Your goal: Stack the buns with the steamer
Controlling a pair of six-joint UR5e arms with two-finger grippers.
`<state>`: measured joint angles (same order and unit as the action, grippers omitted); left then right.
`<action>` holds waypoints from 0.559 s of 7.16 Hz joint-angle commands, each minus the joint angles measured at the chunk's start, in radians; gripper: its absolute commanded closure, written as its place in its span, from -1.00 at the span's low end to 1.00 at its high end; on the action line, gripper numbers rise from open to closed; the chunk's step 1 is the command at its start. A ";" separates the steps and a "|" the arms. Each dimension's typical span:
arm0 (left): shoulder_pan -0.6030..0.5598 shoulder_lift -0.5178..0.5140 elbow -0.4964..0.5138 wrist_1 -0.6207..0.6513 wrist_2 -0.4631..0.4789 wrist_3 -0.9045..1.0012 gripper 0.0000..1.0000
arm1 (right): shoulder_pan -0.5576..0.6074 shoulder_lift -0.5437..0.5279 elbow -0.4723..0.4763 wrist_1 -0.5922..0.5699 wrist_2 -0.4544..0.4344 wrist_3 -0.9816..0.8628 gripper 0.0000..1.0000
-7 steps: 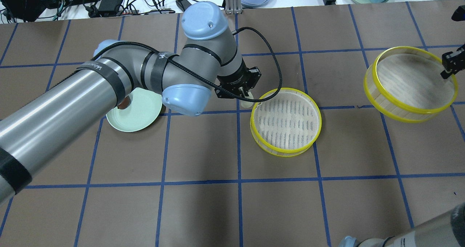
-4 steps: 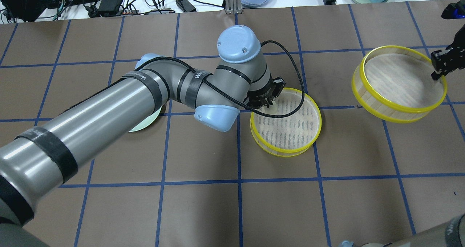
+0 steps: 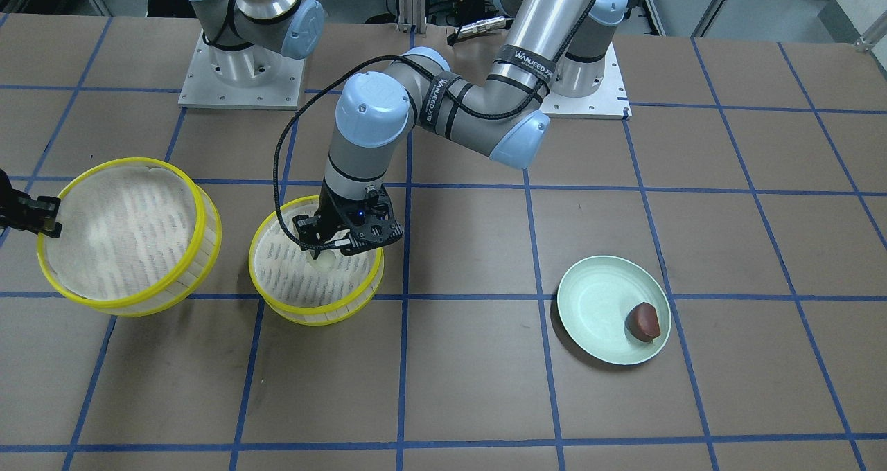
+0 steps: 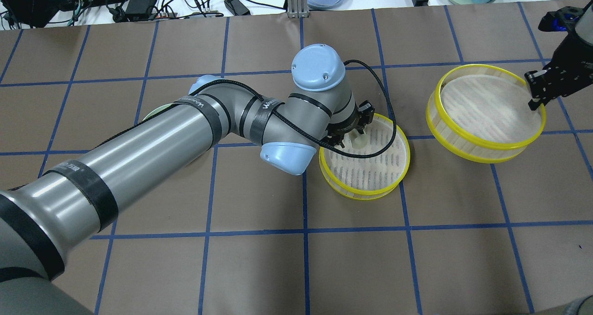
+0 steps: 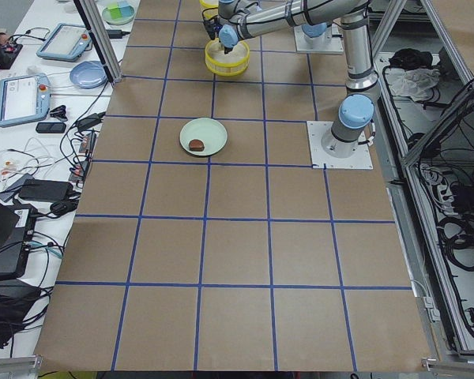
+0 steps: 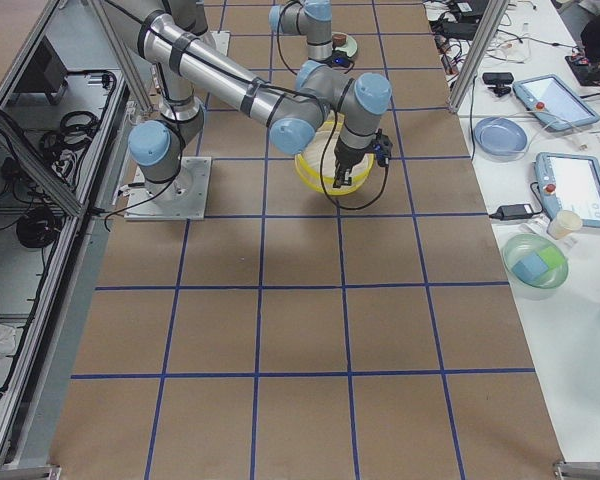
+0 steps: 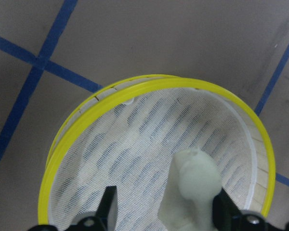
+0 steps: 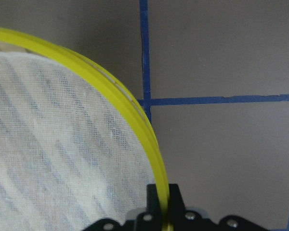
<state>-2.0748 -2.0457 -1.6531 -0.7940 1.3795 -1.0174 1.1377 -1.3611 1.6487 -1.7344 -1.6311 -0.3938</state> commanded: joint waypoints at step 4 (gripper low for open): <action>-0.001 0.002 0.001 -0.001 0.004 0.000 -0.99 | 0.080 -0.010 0.005 0.030 -0.009 0.141 1.00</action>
<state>-2.0757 -2.0457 -1.6534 -0.7946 1.3830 -1.0185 1.2125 -1.3705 1.6533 -1.7069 -1.6397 -0.2629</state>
